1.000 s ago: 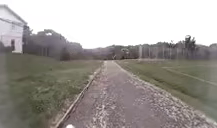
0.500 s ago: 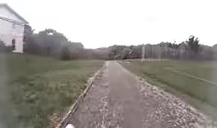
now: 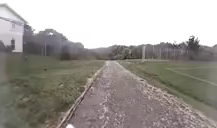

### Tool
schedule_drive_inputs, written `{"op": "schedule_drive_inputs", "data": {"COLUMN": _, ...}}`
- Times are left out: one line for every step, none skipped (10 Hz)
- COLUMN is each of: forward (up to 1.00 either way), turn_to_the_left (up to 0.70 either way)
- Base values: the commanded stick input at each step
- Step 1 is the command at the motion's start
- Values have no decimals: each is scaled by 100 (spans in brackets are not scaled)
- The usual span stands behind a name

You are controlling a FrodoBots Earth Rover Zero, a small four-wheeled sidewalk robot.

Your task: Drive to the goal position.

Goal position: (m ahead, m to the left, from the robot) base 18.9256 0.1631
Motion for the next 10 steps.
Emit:
{"op": "schedule_drive_inputs", "data": {"forward": 72, "turn_to_the_left": 0}}
{"op": "schedule_drive_inputs", "data": {"forward": 85, "turn_to_the_left": 0}}
{"op": "schedule_drive_inputs", "data": {"forward": 85, "turn_to_the_left": 0}}
{"op": "schedule_drive_inputs", "data": {"forward": 85, "turn_to_the_left": 0}}
{"op": "schedule_drive_inputs", "data": {"forward": 85, "turn_to_the_left": 0}}
{"op": "schedule_drive_inputs", "data": {"forward": 85, "turn_to_the_left": 0}}
{"op": "schedule_drive_inputs", "data": {"forward": 85, "turn_to_the_left": 0}}
{"op": "schedule_drive_inputs", "data": {"forward": 85, "turn_to_the_left": 0}}
{"op": "schedule_drive_inputs", "data": {"forward": 85, "turn_to_the_left": 0}}
{"op": "schedule_drive_inputs", "data": {"forward": 85, "turn_to_the_left": 0}}
